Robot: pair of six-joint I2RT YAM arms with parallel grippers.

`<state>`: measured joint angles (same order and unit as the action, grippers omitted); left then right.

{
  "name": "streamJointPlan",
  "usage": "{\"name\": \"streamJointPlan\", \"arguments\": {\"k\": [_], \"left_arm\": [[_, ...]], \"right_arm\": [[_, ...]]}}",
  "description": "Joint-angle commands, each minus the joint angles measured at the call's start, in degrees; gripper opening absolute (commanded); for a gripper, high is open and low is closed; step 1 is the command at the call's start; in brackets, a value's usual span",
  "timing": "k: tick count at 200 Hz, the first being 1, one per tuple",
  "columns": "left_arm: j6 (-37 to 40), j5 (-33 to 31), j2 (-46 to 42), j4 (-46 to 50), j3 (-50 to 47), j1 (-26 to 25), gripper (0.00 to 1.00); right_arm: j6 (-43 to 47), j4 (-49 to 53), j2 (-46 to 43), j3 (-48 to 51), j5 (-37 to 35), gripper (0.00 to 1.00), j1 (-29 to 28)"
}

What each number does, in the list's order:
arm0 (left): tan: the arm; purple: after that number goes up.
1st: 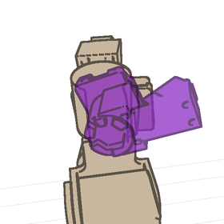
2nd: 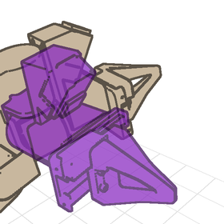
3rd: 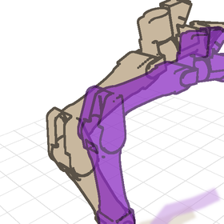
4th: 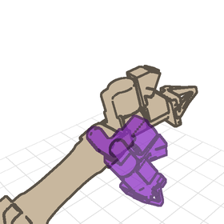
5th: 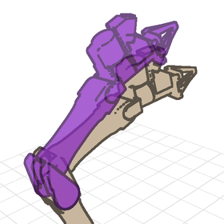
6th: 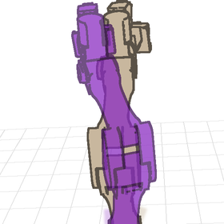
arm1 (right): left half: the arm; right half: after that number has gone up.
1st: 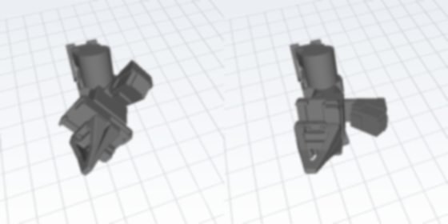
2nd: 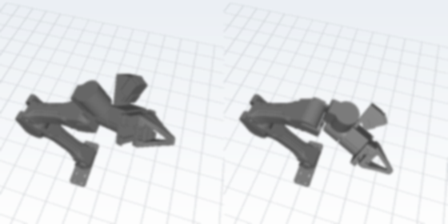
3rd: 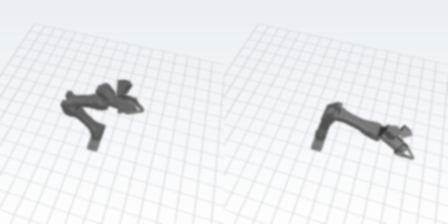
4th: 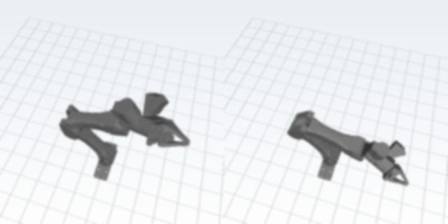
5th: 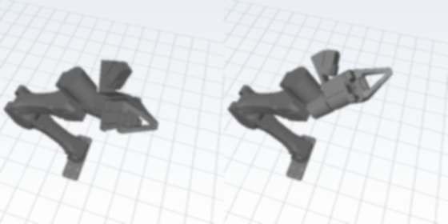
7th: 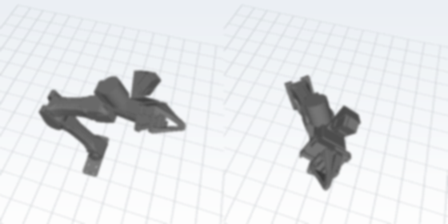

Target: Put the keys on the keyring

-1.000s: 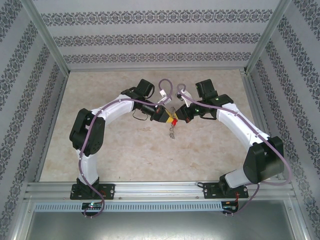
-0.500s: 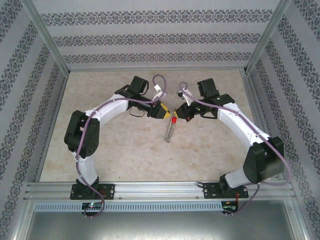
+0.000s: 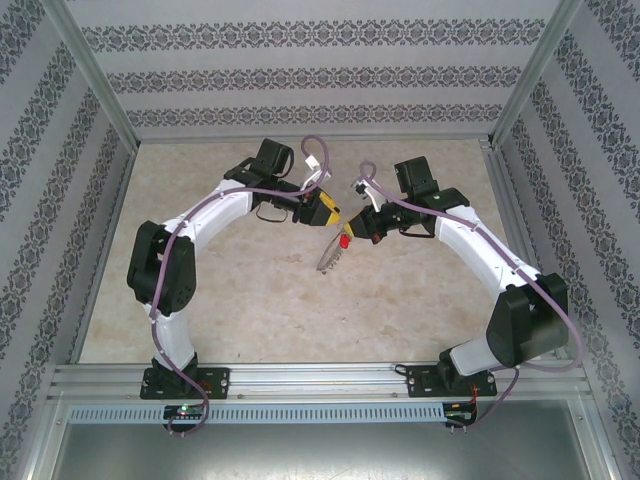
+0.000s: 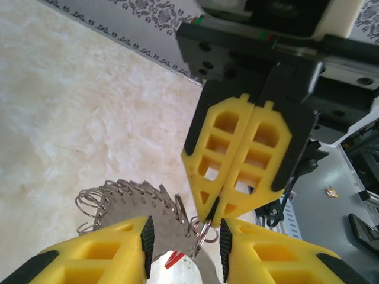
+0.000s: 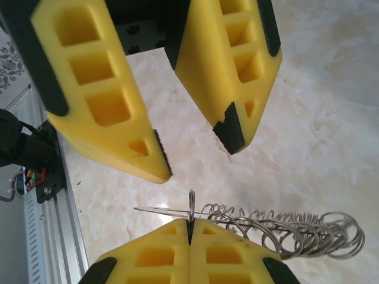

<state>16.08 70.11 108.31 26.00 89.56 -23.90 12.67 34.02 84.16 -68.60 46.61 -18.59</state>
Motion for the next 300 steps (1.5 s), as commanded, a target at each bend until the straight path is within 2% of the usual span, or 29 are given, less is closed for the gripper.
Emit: {"name": "streamJointPlan", "arguments": {"k": [1,135,202,226,235,300], "left_arm": [[3.0,3.4,1.5,3.8,2.2,0.3,0.37],[9.0,4.8,5.7,13.5,6.5,-2.2,0.32],[9.9,5.2,6.3,14.8,6.9,-2.6,0.15],[10.6,5.5,6.7,16.3,6.9,-2.6,0.25],[11.0,5.5,6.8,17.0,7.1,-2.6,0.25],[9.5,5.4,6.9,14.6,6.7,-2.6,0.00]], "right_arm": [[1.6,-1.3,-0.5,-0.3,2.5,0.00,0.1],[1.5,-1.1,-0.5,-0.8,1.6,0.00,-0.1],[1.7,-0.7,-0.2,-0.9,0.7,0.00,-0.1],[1.7,-0.7,0.2,-1.0,0.5,0.00,-0.2],[1.7,-0.8,0.3,-1.0,0.5,0.00,-0.2],[1.6,-1.0,0.5,-1.0,0.3,0.00,-0.3]]}}
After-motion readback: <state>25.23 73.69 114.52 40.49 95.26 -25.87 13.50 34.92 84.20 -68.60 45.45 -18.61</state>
